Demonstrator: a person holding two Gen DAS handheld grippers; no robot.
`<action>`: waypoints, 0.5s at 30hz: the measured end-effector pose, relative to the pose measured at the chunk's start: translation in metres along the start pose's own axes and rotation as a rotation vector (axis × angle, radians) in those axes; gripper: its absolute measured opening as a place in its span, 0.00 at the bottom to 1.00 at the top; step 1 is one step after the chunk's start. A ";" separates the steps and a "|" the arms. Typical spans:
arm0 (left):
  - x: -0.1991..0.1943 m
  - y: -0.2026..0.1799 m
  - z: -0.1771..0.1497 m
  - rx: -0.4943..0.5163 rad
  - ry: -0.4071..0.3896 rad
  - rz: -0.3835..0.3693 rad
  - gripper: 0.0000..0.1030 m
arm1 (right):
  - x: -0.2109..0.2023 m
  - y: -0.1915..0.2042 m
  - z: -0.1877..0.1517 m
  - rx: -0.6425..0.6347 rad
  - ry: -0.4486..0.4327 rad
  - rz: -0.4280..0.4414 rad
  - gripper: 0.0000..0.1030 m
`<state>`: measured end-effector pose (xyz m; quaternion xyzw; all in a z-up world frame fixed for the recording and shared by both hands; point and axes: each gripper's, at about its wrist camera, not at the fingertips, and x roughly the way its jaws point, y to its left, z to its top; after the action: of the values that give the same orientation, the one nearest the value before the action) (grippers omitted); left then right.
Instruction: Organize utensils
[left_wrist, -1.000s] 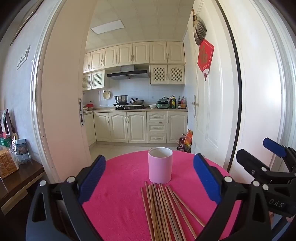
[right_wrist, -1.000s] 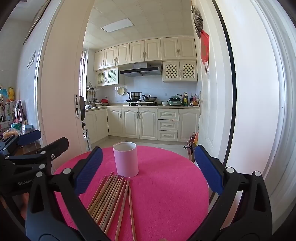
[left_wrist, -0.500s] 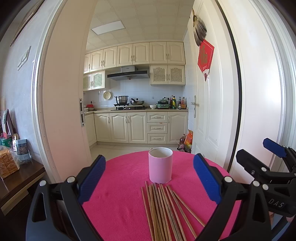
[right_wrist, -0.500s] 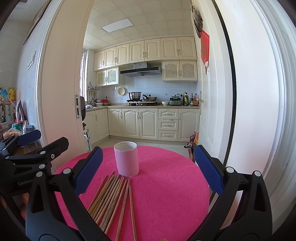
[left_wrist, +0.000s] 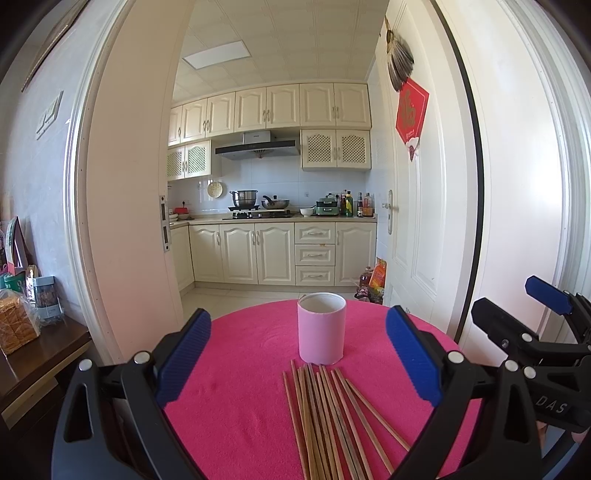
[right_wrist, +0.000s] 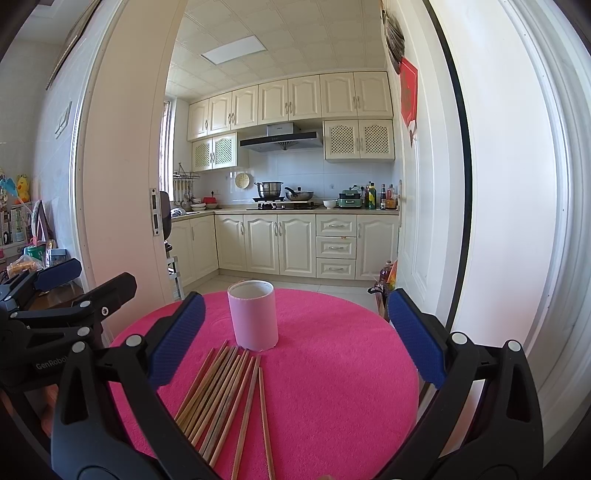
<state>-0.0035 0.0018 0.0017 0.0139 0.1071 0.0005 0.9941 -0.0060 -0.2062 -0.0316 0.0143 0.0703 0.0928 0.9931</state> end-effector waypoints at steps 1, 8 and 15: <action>0.000 0.000 0.000 0.000 0.001 0.000 0.91 | 0.000 0.000 0.000 0.000 0.001 0.000 0.94; 0.000 0.001 -0.001 0.000 0.002 0.000 0.91 | 0.005 0.004 0.000 0.001 0.006 0.000 0.94; 0.000 0.001 0.000 0.000 0.002 0.000 0.91 | 0.006 0.003 -0.002 0.001 0.005 0.005 0.94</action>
<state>-0.0035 0.0029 0.0014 0.0140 0.1083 0.0008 0.9940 -0.0015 -0.2018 -0.0338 0.0145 0.0730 0.0955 0.9926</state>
